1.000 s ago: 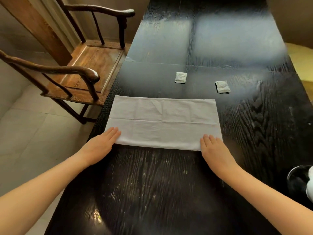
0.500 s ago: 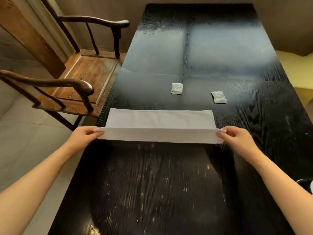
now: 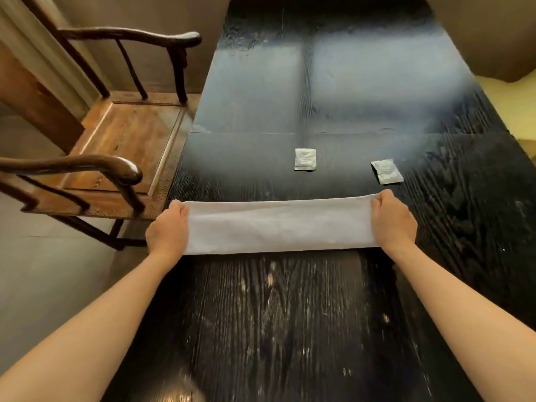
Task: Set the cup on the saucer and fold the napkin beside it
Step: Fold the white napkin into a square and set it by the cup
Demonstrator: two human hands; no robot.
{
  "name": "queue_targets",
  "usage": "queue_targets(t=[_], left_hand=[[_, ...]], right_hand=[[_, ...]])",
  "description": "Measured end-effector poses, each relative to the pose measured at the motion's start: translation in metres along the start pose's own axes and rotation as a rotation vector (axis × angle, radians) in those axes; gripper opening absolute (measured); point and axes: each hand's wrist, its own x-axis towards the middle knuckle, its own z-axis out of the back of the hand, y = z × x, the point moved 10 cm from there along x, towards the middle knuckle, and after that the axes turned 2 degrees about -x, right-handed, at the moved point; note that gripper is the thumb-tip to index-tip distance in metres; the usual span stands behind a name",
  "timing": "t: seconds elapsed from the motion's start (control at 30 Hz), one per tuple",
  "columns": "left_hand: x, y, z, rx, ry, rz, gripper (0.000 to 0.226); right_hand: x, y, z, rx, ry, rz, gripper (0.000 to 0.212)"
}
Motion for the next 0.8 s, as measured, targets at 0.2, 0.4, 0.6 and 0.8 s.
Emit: queue_targets(t=[0.2, 0.4, 0.6, 0.8], left_hand=[[-0.001, -0.014, -0.002, 0.175, -0.075, -0.075, 0.033], [-0.002, -0.009, -0.001, 0.142, -0.113, -0.072, 0.029], [-0.005, 0.002, 0.000, 0.033, -0.136, -0.035, 0.026], [-0.004, -0.001, -0.004, 0.085, -0.130, -0.070, 0.022]], right_hand=[[-0.004, 0.015, -0.001, -0.240, -0.149, 0.108, 0.026], [-0.005, 0.013, -0.002, -0.250, -0.174, 0.090, 0.029], [-0.006, 0.008, 0.001, -0.205, -0.223, 0.070, 0.027], [-0.009, 0.016, 0.004, -0.220, -0.269, 0.156, 0.021]])
